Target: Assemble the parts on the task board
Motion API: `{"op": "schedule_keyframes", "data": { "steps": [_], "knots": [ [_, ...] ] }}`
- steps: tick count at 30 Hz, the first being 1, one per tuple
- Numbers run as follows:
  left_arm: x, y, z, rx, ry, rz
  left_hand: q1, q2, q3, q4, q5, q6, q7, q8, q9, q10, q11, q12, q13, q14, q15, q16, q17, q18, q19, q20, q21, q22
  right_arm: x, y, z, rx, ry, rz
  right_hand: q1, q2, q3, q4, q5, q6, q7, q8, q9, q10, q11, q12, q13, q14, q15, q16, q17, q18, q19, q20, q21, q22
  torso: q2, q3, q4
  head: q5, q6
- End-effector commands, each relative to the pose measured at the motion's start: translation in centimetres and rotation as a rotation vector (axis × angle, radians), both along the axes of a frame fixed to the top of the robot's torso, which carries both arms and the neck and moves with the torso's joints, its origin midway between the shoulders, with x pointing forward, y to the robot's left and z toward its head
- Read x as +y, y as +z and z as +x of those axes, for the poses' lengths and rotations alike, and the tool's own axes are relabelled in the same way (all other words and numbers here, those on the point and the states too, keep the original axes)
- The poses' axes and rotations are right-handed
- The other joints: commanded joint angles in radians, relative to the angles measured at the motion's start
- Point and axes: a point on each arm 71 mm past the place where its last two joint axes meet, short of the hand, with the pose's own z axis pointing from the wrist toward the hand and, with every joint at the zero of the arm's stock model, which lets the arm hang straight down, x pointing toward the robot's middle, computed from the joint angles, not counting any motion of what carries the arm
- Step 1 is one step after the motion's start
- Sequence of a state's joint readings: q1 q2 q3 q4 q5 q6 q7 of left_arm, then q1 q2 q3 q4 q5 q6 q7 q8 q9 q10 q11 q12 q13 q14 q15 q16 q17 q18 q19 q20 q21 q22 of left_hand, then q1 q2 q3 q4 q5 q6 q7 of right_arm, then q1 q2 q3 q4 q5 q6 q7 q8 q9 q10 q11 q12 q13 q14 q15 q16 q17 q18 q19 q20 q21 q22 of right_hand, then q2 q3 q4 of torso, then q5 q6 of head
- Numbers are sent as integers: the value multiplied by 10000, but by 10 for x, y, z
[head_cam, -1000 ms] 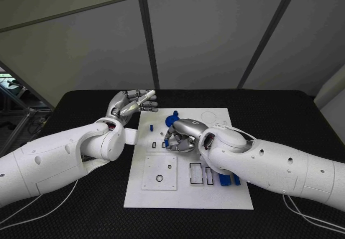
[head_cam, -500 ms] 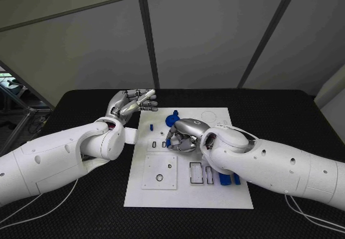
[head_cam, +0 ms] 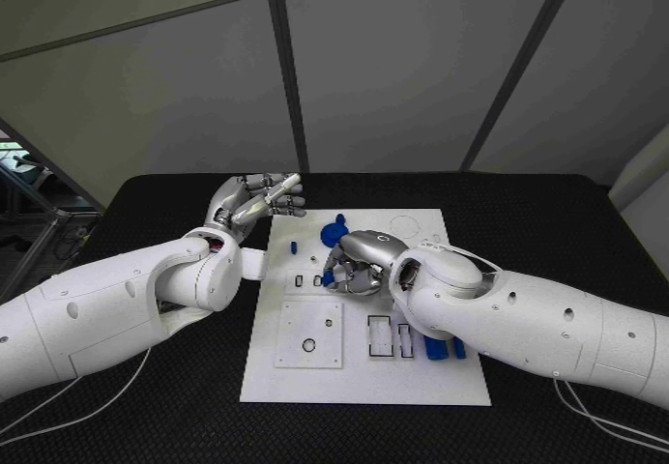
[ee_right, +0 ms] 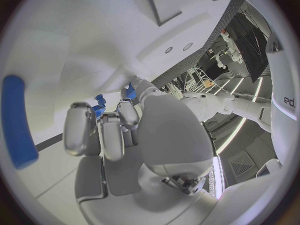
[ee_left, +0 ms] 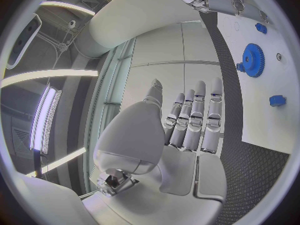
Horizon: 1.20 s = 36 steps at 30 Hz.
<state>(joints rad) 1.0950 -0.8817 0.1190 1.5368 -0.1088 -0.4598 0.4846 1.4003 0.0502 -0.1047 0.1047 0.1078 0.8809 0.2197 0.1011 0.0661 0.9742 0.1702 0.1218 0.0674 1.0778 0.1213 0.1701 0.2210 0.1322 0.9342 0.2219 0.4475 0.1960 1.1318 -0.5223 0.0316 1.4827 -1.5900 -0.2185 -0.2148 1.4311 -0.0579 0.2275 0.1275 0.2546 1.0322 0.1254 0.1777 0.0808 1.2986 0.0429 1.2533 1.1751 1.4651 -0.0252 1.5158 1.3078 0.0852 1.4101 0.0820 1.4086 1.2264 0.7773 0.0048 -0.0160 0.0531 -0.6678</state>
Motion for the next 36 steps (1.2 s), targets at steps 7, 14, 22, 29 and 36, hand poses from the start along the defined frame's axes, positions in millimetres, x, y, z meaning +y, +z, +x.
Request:
{"op": "schedule_keyframes", "data": {
  "steps": [7, 14, 22, 29, 36],
  "knots": [
    [-1, 1, 0, -52, -128, -53, 32, 102, -15, -63, 32, 39, 24, -49, -5, 21, 44, -34, 0, -52, 18, -35, 8, 475, -86, 15, -9, -3, 0, -4, -2, -16, -78, -65, -126, -24, 26, 24, -29, 29, 25, 18, 4, -21, -4, -17, 22, 816, -56, -23, 1518, -167, -10, -63, -3, -10, 3, -2, 0, -3, 13],
    [0, 1, 0, -44, -122, -47, 32, 102, -15, -63, 32, 39, 24, -49, -5, 21, 44, -34, 0, -52, 18, -35, 8, 475, -86, 15, -9, -3, -2, -2, -9, -241, -68, 2, -127, -14, 40, 19, -12, 41, 18, 25, 6, -9, -8, -5, 35, 817, -56, -22, 1521, -169, -5, -62, 1, -1, -5, 4, 2, 21, 31],
    [3, 1, 0, -40, -54, -12, 32, 102, -15, -63, 32, 39, 24, -49, -5, 21, 44, -34, 0, -52, 18, -35, 8, 475, -86, 15, -9, -3, -3, 4, -20, -436, -25, -751, -132, -15, 48, 12, -7, 56, 13, 33, 9, -7, -11, -5, 35, 818, -58, -19, 1527, -170, -2, -62, 2, 4, -23, -13, -23, 38, 85],
    [6, 2, -1, -36, -2, 16, 32, 102, -15, -63, 32, 39, 24, -49, -5, 21, 44, -34, 0, -52, 18, -35, 8, 475, -86, 15, -9, -3, 1, 19, -22, -919, -58, -1467, -136, -14, 54, 8, -11, 73, 7, 43, 12, 2, -15, 2, 43, 821, -59, -14, 1538, -172, 6, -62, 9, 20, -4, -15, -2, 5, 129],
    [8, 2, -1, -28, 31, 34, 28, 101, -21, -70, 30, 34, 27, -59, -6, 17, 47, -43, -1, -53, 20, -47, 18, 475, -93, 18, -7, -2, 6, 32, -22, -1524, -122, -1868, -142, -12, 61, 5, -7, 89, 2, 52, 16, 4, -19, 0, 42, 820, -61, -16, 1535, -174, 11, -62, 13, 29, -1, -13, -4, -14, 175]
  ]
}}
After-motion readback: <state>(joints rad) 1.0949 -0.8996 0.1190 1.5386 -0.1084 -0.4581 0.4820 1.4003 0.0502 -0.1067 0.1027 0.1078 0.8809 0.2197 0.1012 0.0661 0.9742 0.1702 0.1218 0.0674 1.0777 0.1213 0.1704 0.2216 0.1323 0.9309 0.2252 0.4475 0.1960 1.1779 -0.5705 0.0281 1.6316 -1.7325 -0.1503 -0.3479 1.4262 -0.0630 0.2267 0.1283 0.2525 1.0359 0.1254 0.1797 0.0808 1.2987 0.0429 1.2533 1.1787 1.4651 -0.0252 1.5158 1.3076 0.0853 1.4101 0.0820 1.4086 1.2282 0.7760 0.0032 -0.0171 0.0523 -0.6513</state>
